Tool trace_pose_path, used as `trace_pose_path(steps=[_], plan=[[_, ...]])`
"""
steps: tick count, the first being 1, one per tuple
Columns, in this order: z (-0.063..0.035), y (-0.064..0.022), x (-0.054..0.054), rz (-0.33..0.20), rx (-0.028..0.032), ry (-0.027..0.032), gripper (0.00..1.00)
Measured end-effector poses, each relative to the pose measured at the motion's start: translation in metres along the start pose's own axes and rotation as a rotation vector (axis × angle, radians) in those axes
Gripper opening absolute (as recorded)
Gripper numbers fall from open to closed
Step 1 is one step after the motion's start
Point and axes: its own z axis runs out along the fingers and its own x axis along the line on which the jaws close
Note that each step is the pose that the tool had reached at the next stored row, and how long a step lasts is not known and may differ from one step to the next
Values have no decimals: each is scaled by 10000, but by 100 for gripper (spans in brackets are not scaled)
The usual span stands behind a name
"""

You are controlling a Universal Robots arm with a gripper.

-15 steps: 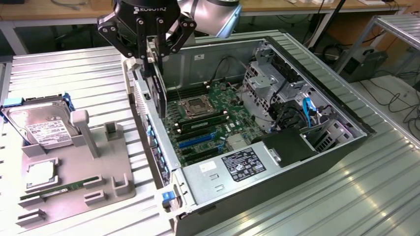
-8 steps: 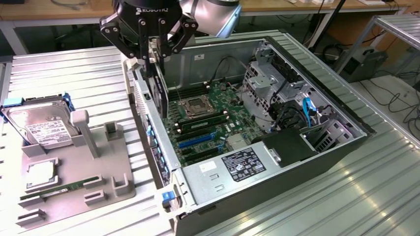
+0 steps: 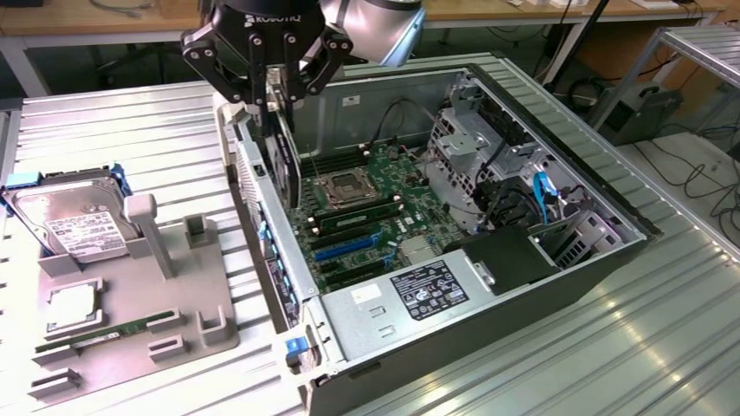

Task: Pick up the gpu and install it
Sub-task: 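Pick up the gpu and move the gpu toward the slot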

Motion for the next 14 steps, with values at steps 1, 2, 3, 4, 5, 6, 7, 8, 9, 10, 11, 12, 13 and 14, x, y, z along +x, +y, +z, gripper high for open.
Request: trace_pose_path(steps=[1, 2, 3, 4, 5, 6, 7, 8, 9, 10, 11, 12, 13, 14], plan=[[1, 0, -4, 0, 1, 1, 26], [2, 0, -7, 0, 1, 1, 26], [3, 1, -9, 0, 0, 0, 26], [4, 1, -12, 0, 0, 0, 26], [5, 1, -14, 0, 0, 0, 26], [6, 1, -16, 0, 0, 0, 26], [7, 1, -19, 0, 0, 0, 26], [8, 1, -21, 0, 0, 0, 26], [9, 1, -22, 0, 0, 0, 26], [10, 1, -25, 0, 0, 0, 26], [11, 2, -27, 0, 0, 0, 26], [12, 2, -29, 0, 0, 0, 26], [13, 2, -31, 0, 0, 0, 26], [14, 2, -32, 0, 0, 0, 26]])
